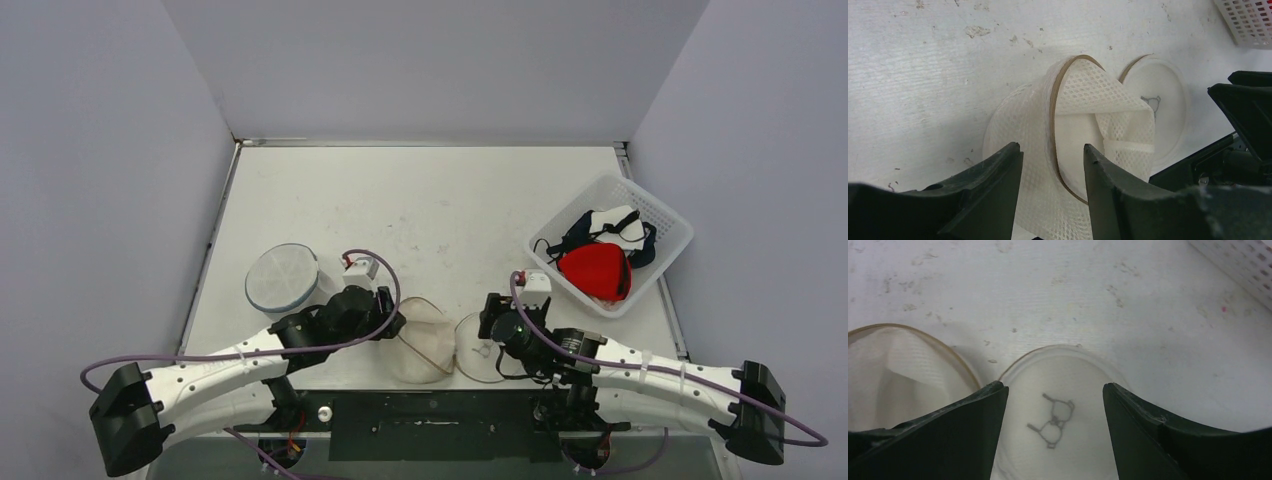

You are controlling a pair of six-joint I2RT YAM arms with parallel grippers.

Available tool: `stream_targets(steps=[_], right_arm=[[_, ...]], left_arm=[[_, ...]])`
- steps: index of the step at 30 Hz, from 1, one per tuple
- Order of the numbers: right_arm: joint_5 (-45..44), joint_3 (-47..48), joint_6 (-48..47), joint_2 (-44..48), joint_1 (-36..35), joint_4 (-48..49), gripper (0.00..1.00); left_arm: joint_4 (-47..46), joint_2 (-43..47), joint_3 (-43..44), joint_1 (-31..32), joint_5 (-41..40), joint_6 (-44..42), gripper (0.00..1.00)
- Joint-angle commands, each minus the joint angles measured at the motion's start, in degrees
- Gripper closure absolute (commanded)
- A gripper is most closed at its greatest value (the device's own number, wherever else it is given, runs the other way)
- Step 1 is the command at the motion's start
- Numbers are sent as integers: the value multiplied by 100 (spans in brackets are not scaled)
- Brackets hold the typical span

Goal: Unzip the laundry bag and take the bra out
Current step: Pick up the laundry bag at the center of the board.

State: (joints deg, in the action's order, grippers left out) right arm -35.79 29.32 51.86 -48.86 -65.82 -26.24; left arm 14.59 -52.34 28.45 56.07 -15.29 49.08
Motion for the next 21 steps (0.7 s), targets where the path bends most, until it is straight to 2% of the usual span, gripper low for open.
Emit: stream_targets(steps=[1,7,10,21], right_arm=[[-762,-380,1220,592,-21,-621,29],[-866,-486,1886,513,-10,-870,27],[-769,-590,2154,277,-10,-812,27],[-589,-1178,2573,97,17,-346,29]], left_arm=[[-417,-195,39,-16,230,-57,57],[-384,-309,-73,6,146,-100,82],[-163,-94,-210,7,-159,16,98],[499,933,-685,-11,-808,352,100]])
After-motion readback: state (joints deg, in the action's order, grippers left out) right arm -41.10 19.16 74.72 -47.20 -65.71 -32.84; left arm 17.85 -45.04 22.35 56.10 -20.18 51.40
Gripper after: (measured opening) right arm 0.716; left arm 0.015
